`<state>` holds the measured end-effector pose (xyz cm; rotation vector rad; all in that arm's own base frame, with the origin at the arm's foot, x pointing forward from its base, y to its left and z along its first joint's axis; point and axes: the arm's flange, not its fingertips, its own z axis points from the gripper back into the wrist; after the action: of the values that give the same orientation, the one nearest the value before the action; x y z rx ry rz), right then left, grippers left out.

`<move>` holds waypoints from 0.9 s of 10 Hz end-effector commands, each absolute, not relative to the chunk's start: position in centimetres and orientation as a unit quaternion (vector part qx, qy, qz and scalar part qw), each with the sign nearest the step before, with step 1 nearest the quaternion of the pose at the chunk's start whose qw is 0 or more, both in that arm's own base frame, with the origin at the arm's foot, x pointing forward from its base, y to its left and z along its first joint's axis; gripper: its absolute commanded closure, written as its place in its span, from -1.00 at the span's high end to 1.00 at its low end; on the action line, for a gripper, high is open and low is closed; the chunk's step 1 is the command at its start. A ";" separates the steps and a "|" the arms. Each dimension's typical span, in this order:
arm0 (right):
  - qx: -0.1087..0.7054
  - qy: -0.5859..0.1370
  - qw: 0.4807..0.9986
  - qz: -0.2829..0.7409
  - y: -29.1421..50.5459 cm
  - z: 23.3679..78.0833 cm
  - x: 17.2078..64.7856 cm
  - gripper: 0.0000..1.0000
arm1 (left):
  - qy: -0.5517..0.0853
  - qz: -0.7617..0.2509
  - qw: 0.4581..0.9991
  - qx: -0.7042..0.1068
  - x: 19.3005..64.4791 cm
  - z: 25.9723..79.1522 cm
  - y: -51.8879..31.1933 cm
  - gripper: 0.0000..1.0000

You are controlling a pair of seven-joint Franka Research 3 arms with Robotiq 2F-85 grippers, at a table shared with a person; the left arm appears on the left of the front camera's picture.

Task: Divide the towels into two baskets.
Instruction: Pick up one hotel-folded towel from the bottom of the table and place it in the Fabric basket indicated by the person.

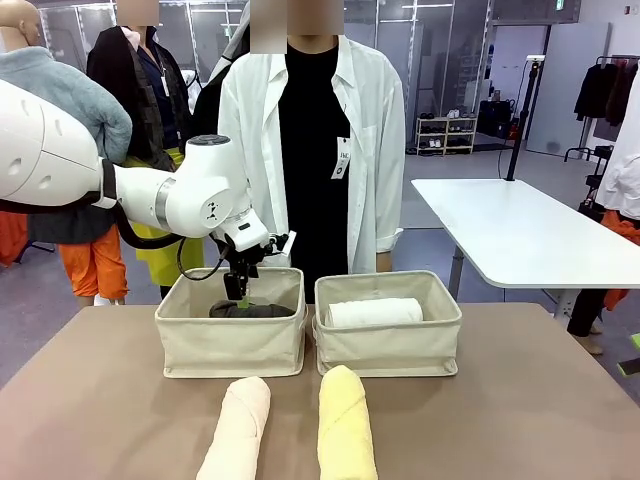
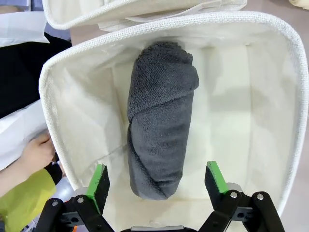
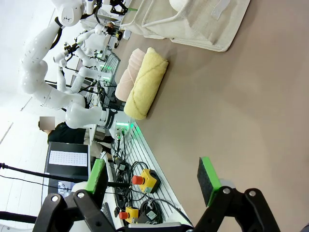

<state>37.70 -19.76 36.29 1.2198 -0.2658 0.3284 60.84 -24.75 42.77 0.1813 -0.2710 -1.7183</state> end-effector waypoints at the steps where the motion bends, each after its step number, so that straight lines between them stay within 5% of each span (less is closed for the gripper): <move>1: 0.564 -0.128 0.802 0.153 -19.4 36.4 37.4 0.88 | -0.120 -0.760 0.634 0.083 61.3 42.9 -24.4 0.99; 7: 0.564 -0.128 0.802 0.153 -19.4 36.4 37.4 0.88 | -0.119 -0.754 0.642 0.079 60.9 42.8 -24.6 0.99; 9: 0.564 -0.128 0.802 0.153 -19.4 36.4 37.4 0.88 | -0.131 -0.722 0.679 0.021 59.6 47.1 -20.7 0.99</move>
<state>37.66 -19.75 36.26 1.2205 -0.2656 0.3277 60.79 -23.42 44.51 0.1471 -0.2866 -1.6765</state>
